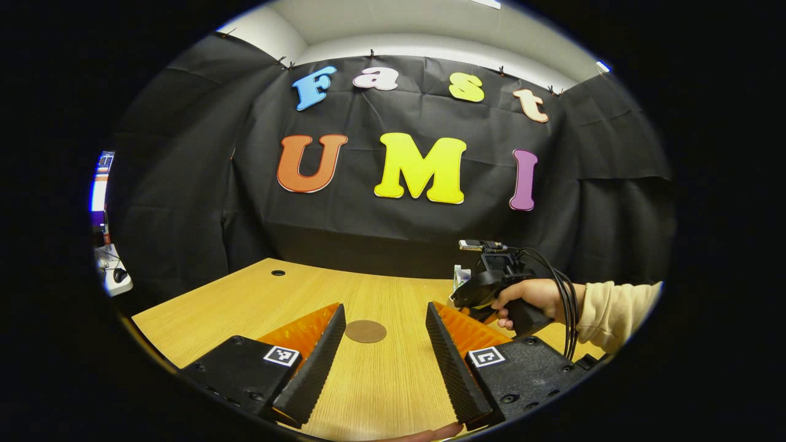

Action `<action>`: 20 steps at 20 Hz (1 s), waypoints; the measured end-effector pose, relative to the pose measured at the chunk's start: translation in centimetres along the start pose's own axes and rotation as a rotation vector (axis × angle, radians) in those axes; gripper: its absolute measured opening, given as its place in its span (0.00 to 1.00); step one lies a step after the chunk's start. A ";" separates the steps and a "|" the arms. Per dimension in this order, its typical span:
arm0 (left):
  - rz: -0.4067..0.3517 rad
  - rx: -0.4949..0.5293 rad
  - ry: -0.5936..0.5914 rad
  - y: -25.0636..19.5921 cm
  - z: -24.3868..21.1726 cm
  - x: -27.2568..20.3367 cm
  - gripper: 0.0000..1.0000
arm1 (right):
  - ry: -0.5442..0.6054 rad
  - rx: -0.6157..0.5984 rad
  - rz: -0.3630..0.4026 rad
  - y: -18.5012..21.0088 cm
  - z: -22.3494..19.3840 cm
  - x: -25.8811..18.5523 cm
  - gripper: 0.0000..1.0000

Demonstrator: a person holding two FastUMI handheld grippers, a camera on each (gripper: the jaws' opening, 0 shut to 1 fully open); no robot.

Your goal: Put the toothbrush and toothpaste on the desktop into the cup, then pick up the cup and place it on the coaster on the desktop.

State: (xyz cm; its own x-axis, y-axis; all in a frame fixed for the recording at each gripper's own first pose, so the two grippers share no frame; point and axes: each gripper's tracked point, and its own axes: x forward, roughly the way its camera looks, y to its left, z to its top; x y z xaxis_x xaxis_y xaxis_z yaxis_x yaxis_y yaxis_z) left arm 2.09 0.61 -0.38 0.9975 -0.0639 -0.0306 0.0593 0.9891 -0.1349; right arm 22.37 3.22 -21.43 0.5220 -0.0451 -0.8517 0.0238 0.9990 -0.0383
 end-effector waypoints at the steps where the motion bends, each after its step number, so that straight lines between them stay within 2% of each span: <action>1: -0.010 -0.004 0.006 -0.3 -0.2 0.1 0.85 | 0.001 -0.007 0.007 -0.2 0.0 -0.2 0.20; 4: -0.008 0.008 0.012 -0.2 -0.1 -0.2 0.85 | -0.058 -0.033 -0.001 -0.2 0.2 -2.0 0.19; 5: -0.001 0.019 0.011 0.1 -0.2 -0.2 0.85 | -0.053 -0.038 0.003 -0.1 0.1 -1.9 0.13; 9: 0.011 0.035 -0.013 0.7 0.5 -0.5 0.84 | -0.035 -0.059 0.000 -0.3 0.2 -1.4 0.13; 13: -0.003 0.014 0.020 0.5 -0.5 0.1 0.84 | -0.017 -0.031 0.007 0.2 0.0 -1.1 0.13; 15: 0.005 0.019 0.028 0.8 -0.7 0.1 0.85 | 0.024 -0.021 -0.007 -0.2 -0.1 -0.4 0.19; 16: 0.023 0.030 0.024 1.4 -0.5 0.1 0.84 | 0.036 -0.020 -0.012 -0.1 0.3 0.0 0.19; 20: 0.008 0.026 0.022 1.1 -0.4 0.1 0.85 | 0.047 -0.039 -0.023 -0.2 0.5 0.2 0.24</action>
State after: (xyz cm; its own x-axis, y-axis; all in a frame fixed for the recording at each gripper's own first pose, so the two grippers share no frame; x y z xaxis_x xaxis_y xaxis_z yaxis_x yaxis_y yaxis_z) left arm 2.22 1.68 -0.96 0.9969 -0.0585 -0.0532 0.0524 0.9926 -0.1091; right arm 22.90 2.99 -21.38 0.4812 -0.0692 -0.8739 0.0020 0.9970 -0.0778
